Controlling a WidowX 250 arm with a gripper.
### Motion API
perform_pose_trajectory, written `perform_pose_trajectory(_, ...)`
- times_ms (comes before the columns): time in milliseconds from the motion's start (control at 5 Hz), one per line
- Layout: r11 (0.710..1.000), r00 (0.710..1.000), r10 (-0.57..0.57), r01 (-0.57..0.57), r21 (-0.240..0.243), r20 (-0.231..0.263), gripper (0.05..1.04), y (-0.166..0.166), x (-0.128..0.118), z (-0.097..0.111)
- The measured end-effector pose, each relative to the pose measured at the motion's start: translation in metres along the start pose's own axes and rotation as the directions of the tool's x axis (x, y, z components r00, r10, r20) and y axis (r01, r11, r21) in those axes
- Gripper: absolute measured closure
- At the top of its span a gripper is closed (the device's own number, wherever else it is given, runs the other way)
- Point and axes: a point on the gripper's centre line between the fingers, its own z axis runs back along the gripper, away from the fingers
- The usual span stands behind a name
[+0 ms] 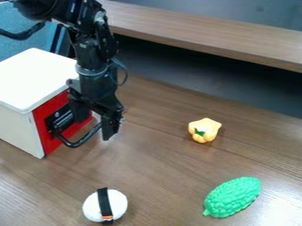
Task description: Open the drawer
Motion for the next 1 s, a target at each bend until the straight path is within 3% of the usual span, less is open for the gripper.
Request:
perform_pose_trajectory(200,1.0,1.0,0.009,-0.009,0.01,-0.005,0.083,0.009,-0.001,-0.005)
perform_pose_trajectory(600,1.0,0.999,0.024,-0.024,0.0,0.036,0.083,0.009,-0.002,-0.017)
perform_pose_trajectory(1000,0.999,0.999,0.04,-0.039,-0.013,0.01,0.083,0.003,-0.004,-0.04)
